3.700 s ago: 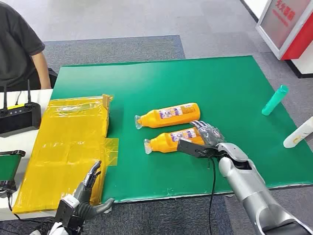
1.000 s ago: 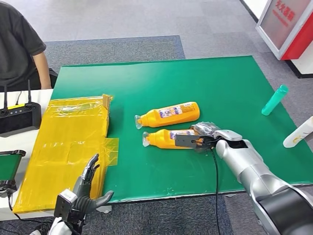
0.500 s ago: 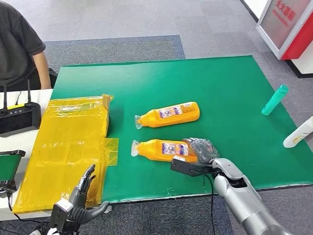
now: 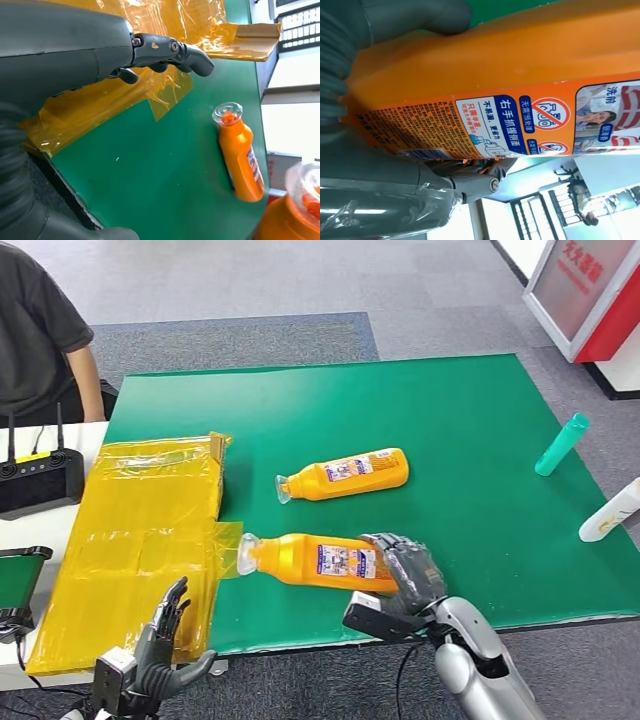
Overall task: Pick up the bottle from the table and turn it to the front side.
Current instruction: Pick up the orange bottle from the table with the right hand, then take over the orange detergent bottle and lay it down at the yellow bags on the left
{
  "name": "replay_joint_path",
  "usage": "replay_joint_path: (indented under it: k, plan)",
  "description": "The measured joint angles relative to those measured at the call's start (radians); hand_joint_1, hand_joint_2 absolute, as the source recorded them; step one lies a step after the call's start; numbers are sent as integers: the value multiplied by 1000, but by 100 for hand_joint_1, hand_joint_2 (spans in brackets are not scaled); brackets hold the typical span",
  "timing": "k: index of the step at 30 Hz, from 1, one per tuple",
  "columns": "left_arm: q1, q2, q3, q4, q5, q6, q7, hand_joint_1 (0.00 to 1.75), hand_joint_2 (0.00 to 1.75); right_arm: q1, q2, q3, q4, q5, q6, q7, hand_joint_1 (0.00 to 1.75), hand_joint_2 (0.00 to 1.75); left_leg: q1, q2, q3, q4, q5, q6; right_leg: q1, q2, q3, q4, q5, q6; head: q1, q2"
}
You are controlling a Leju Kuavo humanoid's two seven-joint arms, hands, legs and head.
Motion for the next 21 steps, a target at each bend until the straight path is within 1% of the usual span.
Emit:
replay_joint_path:
  k: [3,7,10,14,21]
  plan:
    - [-2,-3,3,-2,6,-25,0,0,175,15,20,-1,-19,-31,-14,-39,175,175,0,0,0,0,0,0,0,0,0,0,0,0,0,0]
    - [-15,-7,-13,-22,41,-44,0,0,175,29,68,9,-33,-61,-47,-82,175,175,0,0,0,0,0,0,0,0,0,0,0,0,0,0]
    - [-41,-7,-50,-46,80,-52,0,0,175,23,101,29,-38,-78,-60,-83,175,175,0,0,0,0,1,-1,0,0,0,0,0,0,0,0]
    - [-63,-4,-100,-83,117,-88,0,0,175,17,139,55,-27,-113,-67,-98,175,175,0,0,0,0,1,-1,0,0,0,0,0,0,0,0]
    - [-78,7,-155,-143,133,-90,4,0,175,16,179,90,5,-164,-74,-120,175,175,0,0,0,0,1,-1,0,0,0,0,0,0,0,0]
